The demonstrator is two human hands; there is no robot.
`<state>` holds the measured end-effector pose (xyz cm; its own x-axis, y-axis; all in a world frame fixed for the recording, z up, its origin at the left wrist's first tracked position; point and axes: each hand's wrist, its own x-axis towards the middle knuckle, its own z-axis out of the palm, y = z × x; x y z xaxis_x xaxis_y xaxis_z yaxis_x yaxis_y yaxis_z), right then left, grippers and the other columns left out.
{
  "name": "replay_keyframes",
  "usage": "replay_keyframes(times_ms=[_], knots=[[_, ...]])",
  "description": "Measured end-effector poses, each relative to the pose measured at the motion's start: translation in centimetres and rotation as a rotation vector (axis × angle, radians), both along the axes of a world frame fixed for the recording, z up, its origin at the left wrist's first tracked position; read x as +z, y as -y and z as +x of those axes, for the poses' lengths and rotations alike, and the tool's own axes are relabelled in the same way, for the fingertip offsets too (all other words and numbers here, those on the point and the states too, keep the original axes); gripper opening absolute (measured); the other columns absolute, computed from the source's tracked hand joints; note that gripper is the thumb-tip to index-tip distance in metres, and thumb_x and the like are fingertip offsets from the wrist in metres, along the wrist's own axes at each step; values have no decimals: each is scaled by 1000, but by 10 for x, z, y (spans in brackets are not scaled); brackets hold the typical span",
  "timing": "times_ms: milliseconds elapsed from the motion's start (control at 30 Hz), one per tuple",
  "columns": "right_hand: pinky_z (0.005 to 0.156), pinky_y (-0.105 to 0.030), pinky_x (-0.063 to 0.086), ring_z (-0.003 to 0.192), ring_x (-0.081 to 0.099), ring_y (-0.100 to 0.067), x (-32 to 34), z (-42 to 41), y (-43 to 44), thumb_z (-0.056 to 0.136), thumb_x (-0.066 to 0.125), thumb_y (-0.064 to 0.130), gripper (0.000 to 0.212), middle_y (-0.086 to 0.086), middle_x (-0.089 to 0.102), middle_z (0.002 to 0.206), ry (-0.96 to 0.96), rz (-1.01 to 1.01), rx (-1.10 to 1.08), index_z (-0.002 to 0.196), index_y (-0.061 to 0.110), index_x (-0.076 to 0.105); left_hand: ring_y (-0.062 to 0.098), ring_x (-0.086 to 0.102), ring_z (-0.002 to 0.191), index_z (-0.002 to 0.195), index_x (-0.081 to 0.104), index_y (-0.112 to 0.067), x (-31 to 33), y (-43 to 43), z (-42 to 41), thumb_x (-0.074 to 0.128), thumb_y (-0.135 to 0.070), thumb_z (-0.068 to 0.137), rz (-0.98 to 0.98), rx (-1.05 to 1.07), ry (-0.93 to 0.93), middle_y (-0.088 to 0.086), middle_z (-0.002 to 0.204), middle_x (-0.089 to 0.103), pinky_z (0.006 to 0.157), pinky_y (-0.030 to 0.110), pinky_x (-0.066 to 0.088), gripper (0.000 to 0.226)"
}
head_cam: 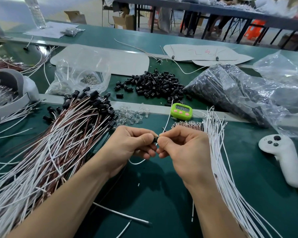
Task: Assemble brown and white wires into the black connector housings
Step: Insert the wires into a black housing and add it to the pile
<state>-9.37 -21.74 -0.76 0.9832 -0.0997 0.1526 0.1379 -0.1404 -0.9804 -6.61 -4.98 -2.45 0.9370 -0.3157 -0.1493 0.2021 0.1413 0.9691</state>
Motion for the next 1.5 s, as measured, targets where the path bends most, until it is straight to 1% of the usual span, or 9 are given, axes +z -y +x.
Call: replay_keyframes(times_ms=[100, 200, 367, 533, 700, 1033, 1167, 1400, 1500], knots=[[53, -27, 57, 51, 71, -21, -2, 0, -2, 81, 77, 0, 21, -3, 73, 61, 22, -22, -40, 75, 20, 76, 14, 69, 65, 99, 77, 0, 4, 0, 2, 62, -1, 96, 30, -2, 40, 16, 78, 74, 59, 19, 55, 15], [55, -29, 58, 51, 71, -21, -4, 2, -4, 80, 77, 3, 18, -4, 73, 60, 15, -1, -63, 75, 21, 77, 12, 71, 76, 93, 82, -11, 9, 0, 3, 74, 9, 82, 248, 50, 252, 4, 84, 78, 75, 25, 58, 24], [57, -32, 59, 52, 70, -21, 1, 1, 0, 78, 77, 9, 13, -4, 72, 60, 10, -7, -38, 75, 22, 78, 12, 67, 90, 91, 82, -37, 5, -3, 0, 88, -9, 75, 600, 250, 603, -13, 90, 68, 80, 22, 49, 33], [55, -25, 56, 54, 69, -22, 6, 3, 8, 84, 76, -7, 20, -10, 72, 62, 46, 155, -106, 80, 13, 78, 2, 73, 81, 94, 80, -43, 1, 0, 4, 78, 0, 85, 358, 245, 380, -12, 85, 79, 78, 18, 55, 45], [55, -25, 56, 55, 71, -20, 5, 3, 2, 85, 75, -8, 23, -7, 73, 65, 54, 103, -97, 80, 15, 77, -2, 73, 88, 104, 66, -42, -4, 4, 3, 71, -21, 93, 571, 305, 518, -25, 89, 76, 82, 26, 58, 25], [54, -22, 55, 54, 72, -19, 6, 0, 1, 84, 78, -6, 23, -3, 74, 65, 147, 102, -119, 81, 17, 78, 1, 73, 97, 94, 68, -37, -3, 10, -2, 67, -13, 87, 450, 212, 535, -22, 99, 77, 86, 29, 59, 25], [53, -24, 56, 54, 72, -18, 6, -1, 2, 84, 79, -4, 25, 0, 73, 62, 153, 34, -94, 76, 20, 78, -3, 72, 90, 89, 68, -36, -2, 10, -4, 70, 0, 87, 429, 194, 547, -22, 93, 77, 78, 11, 51, 36], [63, -40, 63, 62, 74, -16, 5, -3, 1, 78, 78, 15, 11, 10, 75, 68, 202, -144, -114, 79, 26, 78, 4, 73, 81, 88, 70, -36, -1, 9, -2, 73, -2, 86, 446, 204, 519, -14, 84, 77, 74, 24, 59, 34], [64, -37, 63, 64, 74, -14, 5, -3, 5, 79, 80, 14, 11, 13, 75, 70, 231, -210, -107, 81, 24, 80, 1, 72, 84, 87, 73, -34, 1, 7, -3, 74, 1, 85, 449, 185, 519, -15, 85, 77, 75, 21, 56, 34]])
